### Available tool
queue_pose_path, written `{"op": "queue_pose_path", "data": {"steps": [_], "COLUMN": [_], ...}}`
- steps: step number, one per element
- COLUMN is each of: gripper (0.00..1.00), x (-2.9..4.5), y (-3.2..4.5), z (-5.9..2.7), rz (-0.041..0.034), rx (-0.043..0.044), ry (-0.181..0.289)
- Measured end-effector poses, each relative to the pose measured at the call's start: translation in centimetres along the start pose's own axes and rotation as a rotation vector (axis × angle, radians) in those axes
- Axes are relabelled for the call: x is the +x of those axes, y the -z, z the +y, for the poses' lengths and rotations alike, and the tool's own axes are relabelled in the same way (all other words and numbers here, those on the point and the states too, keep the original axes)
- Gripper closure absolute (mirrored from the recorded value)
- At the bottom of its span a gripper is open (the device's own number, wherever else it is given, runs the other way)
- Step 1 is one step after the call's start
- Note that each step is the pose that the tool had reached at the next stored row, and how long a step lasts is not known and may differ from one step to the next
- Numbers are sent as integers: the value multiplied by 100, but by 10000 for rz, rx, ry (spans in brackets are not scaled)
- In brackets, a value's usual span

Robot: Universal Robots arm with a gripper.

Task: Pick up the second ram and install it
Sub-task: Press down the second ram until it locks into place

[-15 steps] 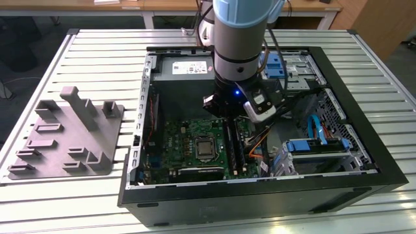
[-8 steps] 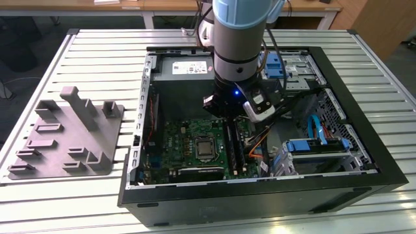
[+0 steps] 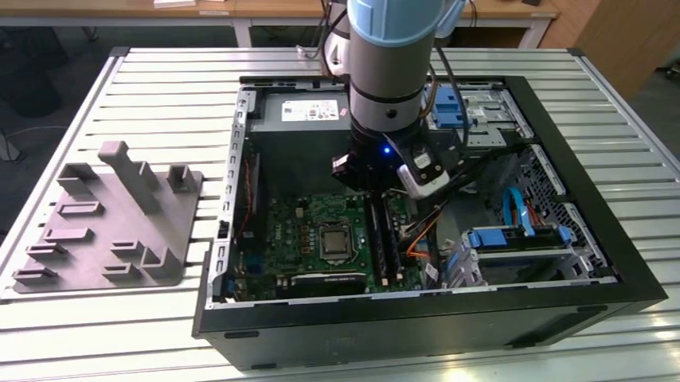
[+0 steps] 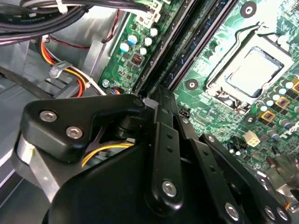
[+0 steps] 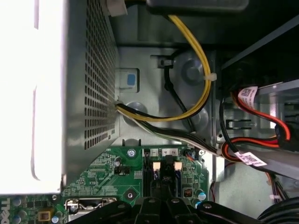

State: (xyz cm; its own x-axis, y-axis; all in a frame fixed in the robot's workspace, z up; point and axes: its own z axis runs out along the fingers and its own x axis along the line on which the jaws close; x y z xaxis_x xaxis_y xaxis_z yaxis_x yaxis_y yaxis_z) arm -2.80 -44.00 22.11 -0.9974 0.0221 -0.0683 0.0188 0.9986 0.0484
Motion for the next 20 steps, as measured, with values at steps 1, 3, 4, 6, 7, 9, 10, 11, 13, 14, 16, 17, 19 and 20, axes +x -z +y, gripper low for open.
{"op": "queue_pose_path", "data": {"steps": [1,3,4,6,7,9,10,11,13,14,16,17,19,20], "gripper": [90,90,90,90,90,90,90,90,90,90,90,90,90,90], "x": [-1,-2,-2,-1,-2,-3,-3,-3,-4,-4,-4,-5,-5,-5], "y": [30,46,46,48,48,50,50,51,52,53,54,54,55,56], "z": [-1,-1,-2,-12,-21,-43,-56,-69,-97,-112,-135,-146,-167,-175], "rz": [3,2,1,3,3,3,3,3,3,2,2,2,2,3], "rx": [18,22,27,47,51,63,67,71,74,74,83,91,101,103], "ry": [1,1,2,2,3,4,4,5,5,5,5,6,7,7]}}
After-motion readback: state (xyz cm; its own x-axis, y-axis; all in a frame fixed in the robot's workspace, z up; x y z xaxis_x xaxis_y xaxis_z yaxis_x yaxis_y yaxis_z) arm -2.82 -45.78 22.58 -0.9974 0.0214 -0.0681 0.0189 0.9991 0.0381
